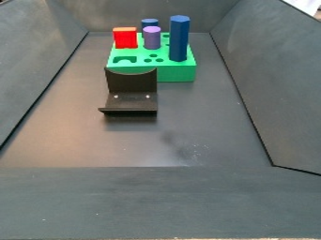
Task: Pick up the square-circle object. Move up. Rotate the square-circle object. Move to above the board. Insert the square-circle object.
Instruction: Insert the square-circle object.
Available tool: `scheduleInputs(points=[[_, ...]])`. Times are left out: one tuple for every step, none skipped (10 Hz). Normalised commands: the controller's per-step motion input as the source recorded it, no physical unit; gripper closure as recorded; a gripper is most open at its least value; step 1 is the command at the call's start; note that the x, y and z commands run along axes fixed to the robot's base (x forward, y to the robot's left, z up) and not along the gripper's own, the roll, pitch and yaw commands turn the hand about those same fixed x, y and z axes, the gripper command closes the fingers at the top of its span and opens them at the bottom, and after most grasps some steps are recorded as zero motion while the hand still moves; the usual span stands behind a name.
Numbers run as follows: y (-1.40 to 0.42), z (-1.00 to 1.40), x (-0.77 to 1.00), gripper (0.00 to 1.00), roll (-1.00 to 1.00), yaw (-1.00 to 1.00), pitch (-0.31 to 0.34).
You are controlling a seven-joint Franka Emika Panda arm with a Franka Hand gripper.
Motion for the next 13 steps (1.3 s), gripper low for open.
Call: scheduleInputs(points=[[-0.25,-0.86,-0.21,1.00,0.00,0.38,-0.119],[-0.27,-0.78,-0.23,1.00,0.00,0.34,-0.163],[-0.31,-0.74,-0.23,1.00,0.08,0.35,-0.173],[-0.32,-0.75,-0.21,1.00,0.19,0.40,-0.161],[-0.33,-0.77,0.00,1.00,0.22,0.38,-0.103],[-0.33,-0.78,0.00,1.00,0.22,0.34,-0.084],[-0.31,-0.78,0.09,1.00,0.23,0.23,-0.044],[-0.27,-0.80,0.33,1.00,0.24,0.09,0.000],[-0.22,-0.75,0.54,1.00,0.24,0.00,0.043],[-0.23,-0.79,0.51,1.00,0.21,0.00,0.066],[-0.14,-0.80,0.38,1.00,0.14,0.00,0.064],[-0.07,-0.77,0.28,1.00,0.06,0.00,0.067],[-0.06,-0.70,0.28,1.00,0.00,0.00,0.061]])
